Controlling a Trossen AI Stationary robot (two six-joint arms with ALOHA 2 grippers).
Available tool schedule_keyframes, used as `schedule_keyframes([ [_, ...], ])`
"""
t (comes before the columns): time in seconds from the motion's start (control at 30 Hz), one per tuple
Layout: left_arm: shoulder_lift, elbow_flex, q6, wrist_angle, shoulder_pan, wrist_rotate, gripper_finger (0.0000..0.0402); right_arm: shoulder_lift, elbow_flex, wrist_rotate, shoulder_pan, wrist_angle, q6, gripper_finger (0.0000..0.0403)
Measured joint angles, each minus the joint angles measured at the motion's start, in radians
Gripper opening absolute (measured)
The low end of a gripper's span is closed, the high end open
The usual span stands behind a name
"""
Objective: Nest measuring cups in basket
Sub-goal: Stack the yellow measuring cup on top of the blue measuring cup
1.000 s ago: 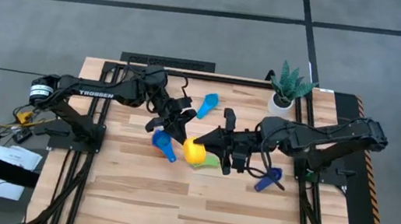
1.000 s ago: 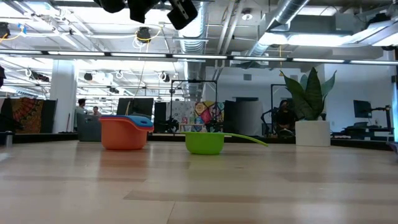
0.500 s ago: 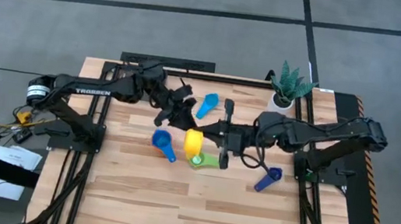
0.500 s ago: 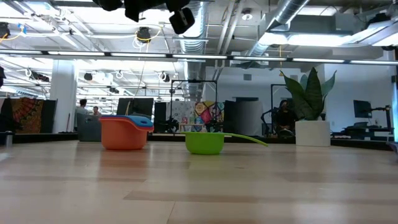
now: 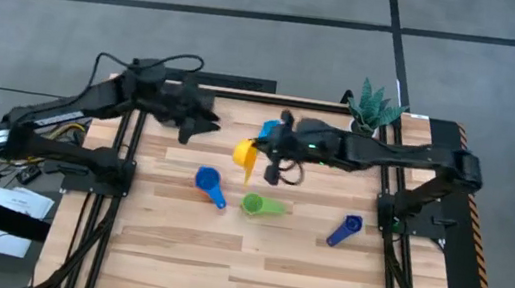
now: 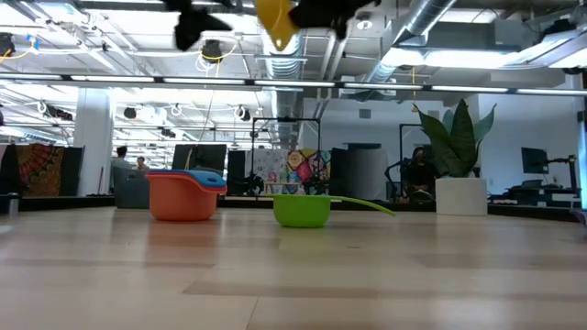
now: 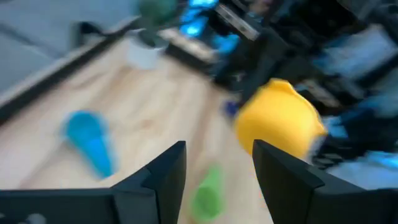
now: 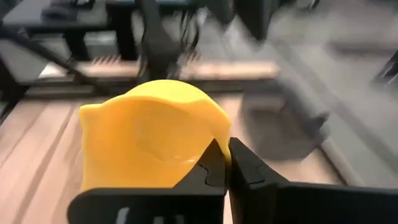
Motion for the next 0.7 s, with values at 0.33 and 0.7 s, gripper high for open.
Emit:
schedule_keyframes([
  [0.33,-0.055,-0.002,0.099,-0.384,-0.061,-0.279,0.0160,0.396,0.421,-0.186,-0.066,-0.290,0.029,0.0007],
  [0.7,-0.062,-0.002,0.350,-0.548,-0.055,-0.560,0.0160,0.727,0.883,-0.258,-0.103,-0.516,0.154,0.0007],
])
